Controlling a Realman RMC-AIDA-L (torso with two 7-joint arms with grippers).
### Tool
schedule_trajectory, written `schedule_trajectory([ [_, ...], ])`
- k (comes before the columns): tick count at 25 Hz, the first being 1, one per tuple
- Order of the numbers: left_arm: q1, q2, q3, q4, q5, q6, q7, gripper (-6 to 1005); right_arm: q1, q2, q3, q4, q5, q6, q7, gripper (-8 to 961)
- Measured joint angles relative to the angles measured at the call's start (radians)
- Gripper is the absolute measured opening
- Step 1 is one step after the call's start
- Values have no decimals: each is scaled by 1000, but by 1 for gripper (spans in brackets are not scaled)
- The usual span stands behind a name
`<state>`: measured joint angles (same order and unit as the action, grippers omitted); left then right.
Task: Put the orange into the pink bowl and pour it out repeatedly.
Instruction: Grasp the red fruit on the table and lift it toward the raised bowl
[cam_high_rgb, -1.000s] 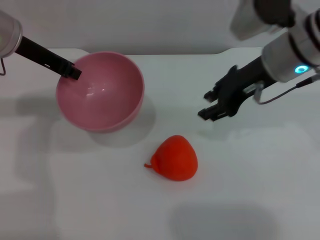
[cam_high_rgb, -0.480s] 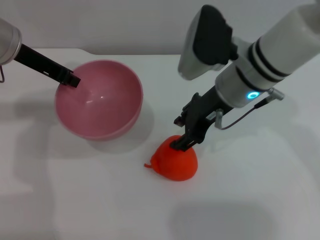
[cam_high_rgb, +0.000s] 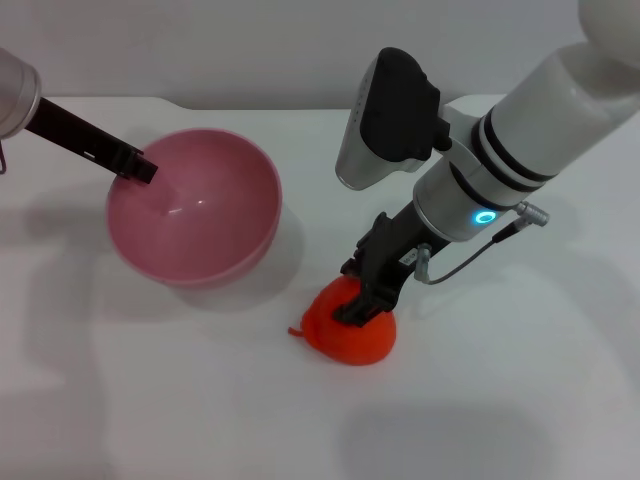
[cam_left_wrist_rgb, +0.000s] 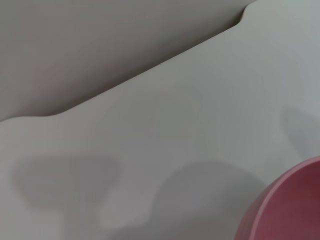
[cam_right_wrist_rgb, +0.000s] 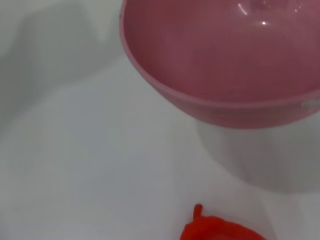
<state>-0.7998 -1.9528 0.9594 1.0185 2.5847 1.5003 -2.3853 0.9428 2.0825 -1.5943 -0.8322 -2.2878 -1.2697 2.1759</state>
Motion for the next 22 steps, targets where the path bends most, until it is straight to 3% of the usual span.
schedule_trajectory([
  [8,4,3,-1,0,0,-1,-2,41,3,-5,-14,3,-30,-16,46,604],
  [22,-1,-1,-1,0,0,-4,-3,41,-19,-10,32,-16,-40,-1,44,163],
])
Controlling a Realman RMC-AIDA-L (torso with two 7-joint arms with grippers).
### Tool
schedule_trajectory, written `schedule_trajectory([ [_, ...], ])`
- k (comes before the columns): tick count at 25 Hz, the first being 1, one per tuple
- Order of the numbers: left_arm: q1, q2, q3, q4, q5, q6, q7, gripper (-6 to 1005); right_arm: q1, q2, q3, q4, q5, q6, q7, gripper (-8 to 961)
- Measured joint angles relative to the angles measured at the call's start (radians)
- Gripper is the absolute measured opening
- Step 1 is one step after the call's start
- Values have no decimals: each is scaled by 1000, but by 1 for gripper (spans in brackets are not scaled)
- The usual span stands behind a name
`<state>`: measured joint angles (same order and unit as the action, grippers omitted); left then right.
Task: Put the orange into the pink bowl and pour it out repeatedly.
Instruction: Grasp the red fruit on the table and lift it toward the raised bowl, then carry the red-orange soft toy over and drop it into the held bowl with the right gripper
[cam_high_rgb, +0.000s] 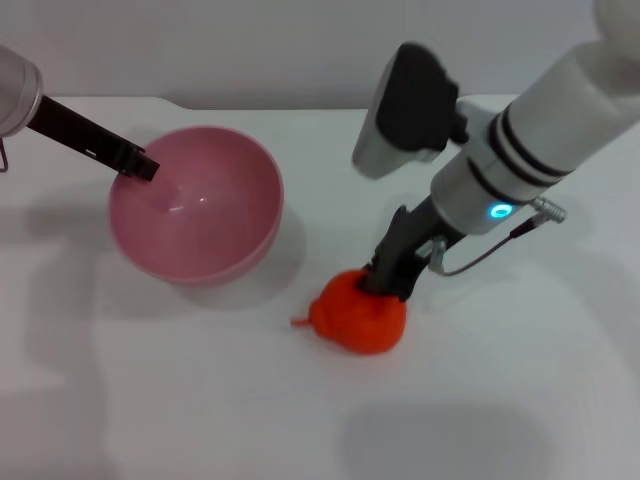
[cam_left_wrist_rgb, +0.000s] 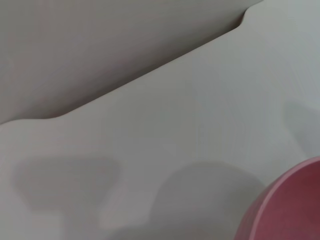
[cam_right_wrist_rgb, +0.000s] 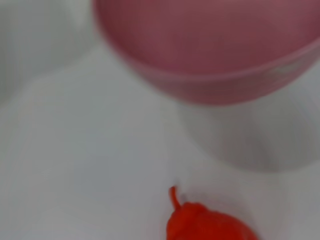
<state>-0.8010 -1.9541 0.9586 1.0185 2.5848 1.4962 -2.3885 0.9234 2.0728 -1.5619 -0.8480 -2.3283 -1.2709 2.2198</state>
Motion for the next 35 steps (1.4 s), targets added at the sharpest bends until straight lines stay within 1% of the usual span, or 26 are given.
schedule_trajectory([
  [3,4,0,0,0,0,1,0,41,-34,-5,95,-61,-6,1,3,96],
  [5,5,0,0,0,0,1,3,41,-67,-6,170,-145,-22,-17,5,70],
  [8,5,0,0,0,0,1,9,41,-122,-6,273,-322,-44,-55,23,59],
  [12,4,-2,1,0,0,0,12,41,-161,-3,362,-522,-44,-70,39,51],
  [15,2,-9,6,0,0,-1,13,41,-163,-2,389,-603,-31,-70,43,52],
  [16,-1,-18,18,-1,0,-1,14,41,-161,-1,390,-620,-20,-70,43,52],
  [17,-1,-18,18,-1,0,-1,14,41,-161,-1,387,-631,-4,-67,41,52],
  [18,-7,-33,34,-1,0,-2,15,41,-160,-1,381,-641,17,-67,31,52],
  [20,-13,-45,47,-1,0,-7,15,41,-159,0,357,-649,63,-67,-3,52],
  [21,-18,-56,61,-1,-1,-12,15,41,-159,0,343,-650,80,-69,-19,51],
  [22,-18,-56,61,-1,-1,-12,15,41,-158,1,323,-652,93,-69,-29,51],
  [23,-24,-66,76,-1,-1,-18,14,41,-157,2,303,-652,101,-70,-37,51],
  [24,-37,-84,100,-1,-2,-28,14,41,-156,3,284,-652,105,-70,-40,51],
  [25,-44,-92,111,-3,-2,-35,14,41,-154,4,262,-649,106,-70,-41,51],
  [27,-49,-96,119,-6,-3,-40,14,41,-151,5,232,-644,106,-68,-41,51],
  [28,-70,-99,151,-23,-7,-71,10,41,-151,6,219,-641,108,-67,-41,51],
  [35,-84,-95,148,-27,-8,-91,6,41,-153,7,177,-605,117,-67,-43,52],
])
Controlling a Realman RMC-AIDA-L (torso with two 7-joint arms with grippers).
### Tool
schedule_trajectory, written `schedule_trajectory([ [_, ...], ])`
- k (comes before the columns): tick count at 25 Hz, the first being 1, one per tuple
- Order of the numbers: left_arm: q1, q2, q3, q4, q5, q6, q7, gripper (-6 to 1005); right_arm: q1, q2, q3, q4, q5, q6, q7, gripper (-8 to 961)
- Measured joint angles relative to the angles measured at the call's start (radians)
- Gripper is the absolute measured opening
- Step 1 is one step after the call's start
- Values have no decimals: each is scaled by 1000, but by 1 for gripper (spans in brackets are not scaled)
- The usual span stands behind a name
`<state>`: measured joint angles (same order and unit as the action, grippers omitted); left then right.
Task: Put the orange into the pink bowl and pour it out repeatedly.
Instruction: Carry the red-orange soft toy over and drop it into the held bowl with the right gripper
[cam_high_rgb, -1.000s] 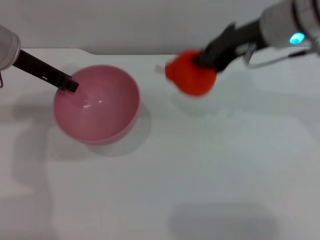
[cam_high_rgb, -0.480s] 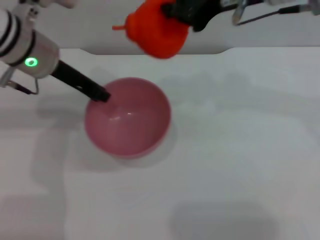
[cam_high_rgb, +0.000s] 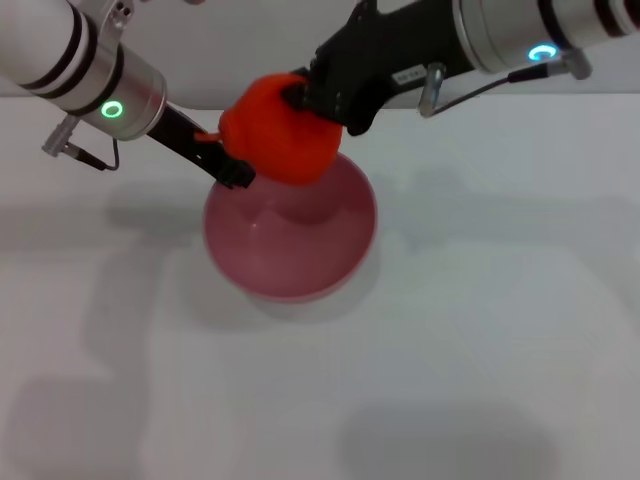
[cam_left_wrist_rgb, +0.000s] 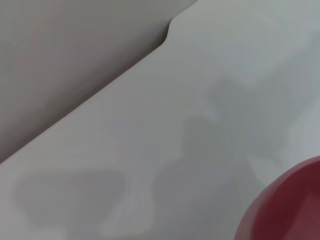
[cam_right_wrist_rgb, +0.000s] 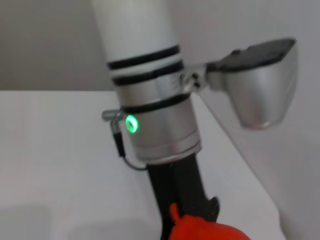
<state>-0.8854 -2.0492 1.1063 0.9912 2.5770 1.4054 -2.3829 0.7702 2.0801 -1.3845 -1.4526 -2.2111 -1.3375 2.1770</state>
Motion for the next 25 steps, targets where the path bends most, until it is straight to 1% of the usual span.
schedule_trajectory([
  [5,1,5,-2,0,5,-1,-1,41,-4,0,-17,14,0,1,-13,51],
  [10,7,12,-10,0,7,-5,-3,41,-7,0,-12,17,1,9,-14,104],
  [16,10,16,-14,0,8,-7,-4,41,-11,0,-3,19,0,27,-14,321],
  [19,11,16,-14,0,8,-20,-2,41,-42,0,9,19,1,96,-17,394],
  [21,12,15,-12,0,8,-32,-1,41,-84,4,21,18,14,180,-38,443],
  [23,12,15,-12,0,8,-32,-1,41,-129,6,30,27,66,264,-80,442],
  [25,15,11,-8,0,8,-48,2,41,-184,7,38,55,178,376,-148,442],
])
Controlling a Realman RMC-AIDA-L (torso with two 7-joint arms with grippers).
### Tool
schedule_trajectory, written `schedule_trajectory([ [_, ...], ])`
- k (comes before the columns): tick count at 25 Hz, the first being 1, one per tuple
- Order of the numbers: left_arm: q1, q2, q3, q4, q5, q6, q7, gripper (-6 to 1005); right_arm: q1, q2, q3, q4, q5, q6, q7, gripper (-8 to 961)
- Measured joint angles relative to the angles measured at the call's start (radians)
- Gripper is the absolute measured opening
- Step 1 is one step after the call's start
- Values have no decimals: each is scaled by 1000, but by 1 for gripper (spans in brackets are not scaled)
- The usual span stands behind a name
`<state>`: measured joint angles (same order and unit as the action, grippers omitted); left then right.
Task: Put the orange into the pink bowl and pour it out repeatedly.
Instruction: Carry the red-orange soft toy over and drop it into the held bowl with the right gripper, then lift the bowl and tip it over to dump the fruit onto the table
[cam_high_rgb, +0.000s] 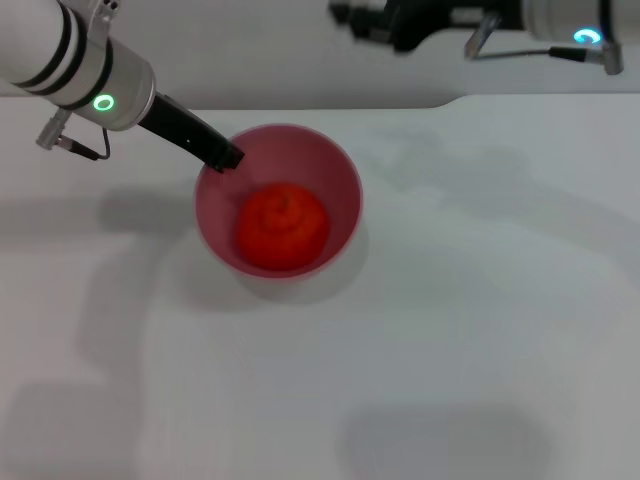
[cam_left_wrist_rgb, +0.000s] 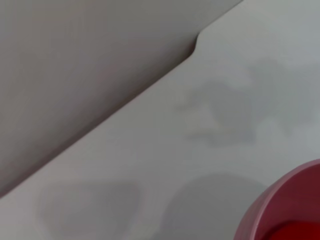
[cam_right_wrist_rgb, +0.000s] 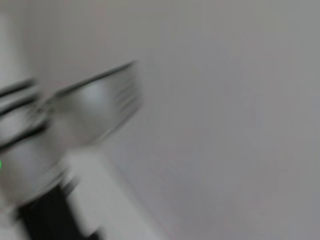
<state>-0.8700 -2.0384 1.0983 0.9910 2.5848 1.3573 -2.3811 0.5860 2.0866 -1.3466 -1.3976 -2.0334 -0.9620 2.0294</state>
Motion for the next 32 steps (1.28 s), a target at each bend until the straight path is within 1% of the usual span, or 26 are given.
schedule_trajectory([
  [1,8,-9,17,1,0,-45,7,41,-29,0,3,20,76,58,-49,441],
  [2,11,-10,28,1,-1,-62,7,41,-53,-1,4,45,158,102,-107,441],
  [4,21,-14,60,2,-5,-103,8,41,-98,-5,5,112,377,177,-274,440],
  [7,27,-17,80,1,-9,-132,8,41,-139,-9,10,243,769,202,-608,440],
  [8,34,-19,111,1,-11,-164,6,41,-148,-9,13,286,884,193,-709,439],
  [10,44,-21,169,1,-17,-210,-2,40,-161,-9,13,382,1115,151,-937,439],
  [11,44,-21,169,1,-17,-210,-2,40,-163,-9,14,429,1202,123,-1023,438],
  [12,47,-22,194,1,-18,-227,-5,40,-165,-9,13,484,1295,80,-1120,438],
  [13,54,-24,246,6,-22,-269,-15,40,-164,-9,14,539,1387,33,-1200,438],
  [15,59,-24,289,15,-23,-305,-26,40,-160,-9,16,651,1567,-62,-1343,437],
  [18,75,-25,349,44,-22,-364,-36,40,-145,-8,11,806,1822,-206,-1497,438],
  [19,86,-25,369,58,-22,-389,-39,41,-139,-8,11,846,1877,-240,-1526,438],
  [21,86,-25,369,58,-22,-389,-39,41,-129,-9,17,895,1930,-275,-1542,438],
  [22,86,-25,369,58,-22,-389,-39,41,-127,-9,23,907,1938,-281,-1542,438],
  [23,97,-26,389,74,-21,-413,-42,41,-127,-9,28,912,1940,-281,-1542,437],
  [26,97,-26,389,74,-21,-413,-42,41,-131,-8,33,919,1946,-283,-1542,437],
  [27,171,-26,531,155,-16,-598,-46,41,-131,-7,32,923,1957,-283,-1542,437],
  [30,171,-26,531,155,-16,-598,-46,40,-131,-7,27,927,1977,-284,-1542,437],
  [31,216,-26,632,185,-11,-720,-36,40,-130,-7,25,928,1985,-284,-1542,437],
  [32,259,-27,739,206,44,-844,-31,40,-130,-7,25,929,1990,-284,-1542,438],
])
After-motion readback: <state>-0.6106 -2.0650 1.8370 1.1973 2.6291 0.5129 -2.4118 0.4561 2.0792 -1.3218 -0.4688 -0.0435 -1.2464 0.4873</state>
